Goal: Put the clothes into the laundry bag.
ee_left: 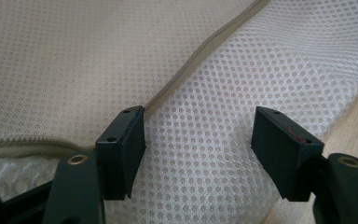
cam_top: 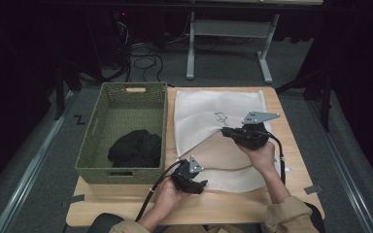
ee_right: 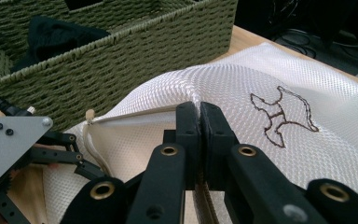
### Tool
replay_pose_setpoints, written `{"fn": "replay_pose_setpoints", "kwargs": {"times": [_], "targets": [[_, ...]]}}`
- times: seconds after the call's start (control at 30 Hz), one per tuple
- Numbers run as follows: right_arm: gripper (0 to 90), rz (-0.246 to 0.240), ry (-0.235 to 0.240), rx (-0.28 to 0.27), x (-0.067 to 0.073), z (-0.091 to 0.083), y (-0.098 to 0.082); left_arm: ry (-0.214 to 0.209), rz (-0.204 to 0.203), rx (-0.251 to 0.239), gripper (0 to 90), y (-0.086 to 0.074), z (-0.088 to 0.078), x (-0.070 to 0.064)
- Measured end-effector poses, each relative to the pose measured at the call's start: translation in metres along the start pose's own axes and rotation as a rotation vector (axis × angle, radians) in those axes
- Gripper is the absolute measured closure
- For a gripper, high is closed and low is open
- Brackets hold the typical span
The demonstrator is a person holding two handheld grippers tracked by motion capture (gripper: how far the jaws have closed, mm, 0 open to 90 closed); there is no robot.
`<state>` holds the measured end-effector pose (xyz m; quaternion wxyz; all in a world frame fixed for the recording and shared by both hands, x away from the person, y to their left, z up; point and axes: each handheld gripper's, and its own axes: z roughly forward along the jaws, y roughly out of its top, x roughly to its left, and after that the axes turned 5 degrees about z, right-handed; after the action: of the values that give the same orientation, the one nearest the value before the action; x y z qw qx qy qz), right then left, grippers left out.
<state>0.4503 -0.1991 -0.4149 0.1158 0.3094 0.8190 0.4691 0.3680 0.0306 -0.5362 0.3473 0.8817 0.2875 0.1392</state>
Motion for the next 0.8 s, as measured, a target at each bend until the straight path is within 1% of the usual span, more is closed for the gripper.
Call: {"fn": "replay_pose_setpoints", "kwargs": {"times": [0.1, 0.2, 0.33, 0.37, 0.43, 0.47, 0.53, 0.57, 0.6, 0.7, 0.8], "targets": [[88.0, 0.011, -0.002, 0.001, 0.000, 0.000, -0.003, 0.003, -0.004, 0.006, 35.2, 0.001, 0.000, 0.000], [88.0, 0.014, 0.002, 0.001, -0.001, 0.001, -0.004, -0.005, -0.003, 0.030, 35.1, 0.003, -0.001, 0.001], [88.0, 0.028, 0.004, 0.006, -0.004, 0.004, -0.006, -0.003, 0.000, 0.039, 35.2, 0.004, -0.001, 0.000], [88.0, 0.027, 0.006, 0.007, -0.005, 0.005, -0.006, 0.000, 0.004, 0.044, 35.2, 0.005, -0.001, 0.000], [88.0, 0.037, 0.003, 0.011, -0.006, 0.006, -0.007, 0.012, 0.027, 0.060, 35.9, 0.007, -0.003, -0.002], [88.0, 0.042, 0.001, 0.008, -0.007, 0.006, -0.008, 0.028, 0.048, 0.068, 36.8, 0.009, -0.005, -0.005], [88.0, 0.037, 0.002, 0.004, -0.007, 0.005, -0.008, 0.031, 0.065, 0.047, 38.8, 0.011, -0.009, -0.008], [88.0, 0.031, -0.002, 0.005, -0.007, 0.005, -0.008, 0.027, 0.068, 0.042, 38.7, 0.013, -0.010, -0.010], [88.0, 0.027, -0.005, 0.004, -0.006, 0.005, -0.008, 0.014, 0.073, 0.036, 38.2, 0.014, -0.012, -0.011], [88.1, 0.038, -0.002, 0.008, -0.007, 0.006, -0.009, 0.000, 0.077, 0.041, 36.6, 0.016, -0.015, -0.013], [88.0, 0.032, 0.002, 0.011, -0.006, 0.007, -0.010, -0.006, 0.074, 0.034, 36.4, 0.019, -0.019, -0.014]]}}
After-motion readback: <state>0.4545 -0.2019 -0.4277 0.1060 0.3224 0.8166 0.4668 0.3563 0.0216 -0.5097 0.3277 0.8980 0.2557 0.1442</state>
